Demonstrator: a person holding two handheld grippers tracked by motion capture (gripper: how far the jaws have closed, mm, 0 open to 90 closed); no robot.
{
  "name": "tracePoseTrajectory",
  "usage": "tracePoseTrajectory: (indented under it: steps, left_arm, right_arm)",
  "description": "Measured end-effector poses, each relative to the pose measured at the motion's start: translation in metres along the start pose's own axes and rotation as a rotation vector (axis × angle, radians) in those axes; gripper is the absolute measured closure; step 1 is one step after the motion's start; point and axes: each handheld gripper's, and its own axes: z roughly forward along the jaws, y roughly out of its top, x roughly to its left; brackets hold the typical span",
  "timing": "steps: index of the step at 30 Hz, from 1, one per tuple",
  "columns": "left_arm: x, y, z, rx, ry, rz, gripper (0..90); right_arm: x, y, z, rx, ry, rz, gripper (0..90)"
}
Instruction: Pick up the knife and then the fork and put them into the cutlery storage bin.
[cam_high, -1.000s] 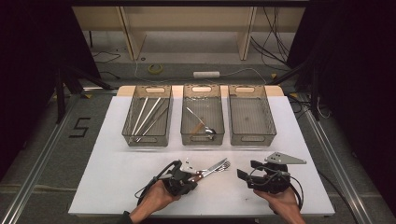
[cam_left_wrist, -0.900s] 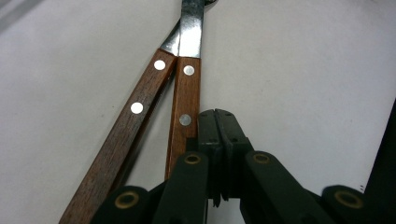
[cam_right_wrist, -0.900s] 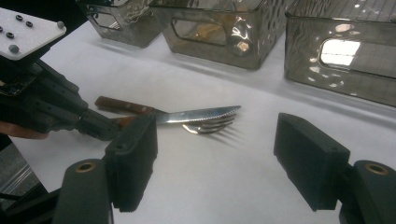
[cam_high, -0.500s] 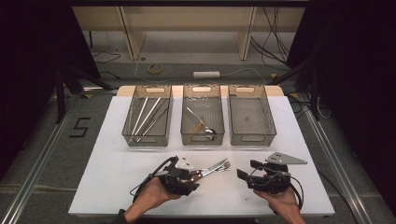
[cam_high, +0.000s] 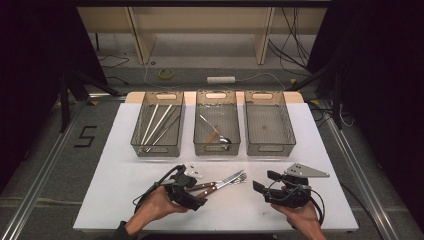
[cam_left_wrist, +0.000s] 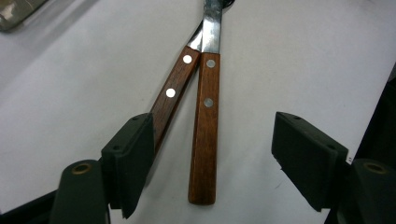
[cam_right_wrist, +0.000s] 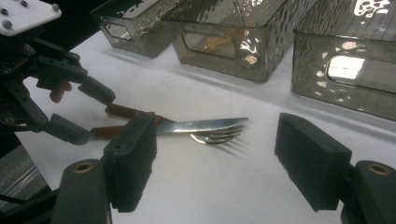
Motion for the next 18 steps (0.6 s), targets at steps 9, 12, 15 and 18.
tracePoseTrajectory:
  steps: [9,12,15,18]
  left_arm:
    - [-0.002,0.000,0.009,0.049,-0.010,0.016,35.1]
    - [-0.003,0.000,0.012,0.064,-0.013,0.018,37.7]
    - [-0.001,0.001,0.015,0.078,-0.015,0.016,40.5]
    - [0.000,0.001,0.017,0.084,-0.018,0.008,43.6]
  right_arm:
    - [0.000,0.000,0.000,-0.012,-0.007,-0.002,26.8]
    - [0.001,0.000,-0.001,-0.023,-0.005,-0.009,26.4]
    - [0.002,0.000,-0.001,-0.028,-0.010,-0.022,25.9]
    - [0.004,0.000,-0.001,-0.027,-0.012,-0.033,25.7]
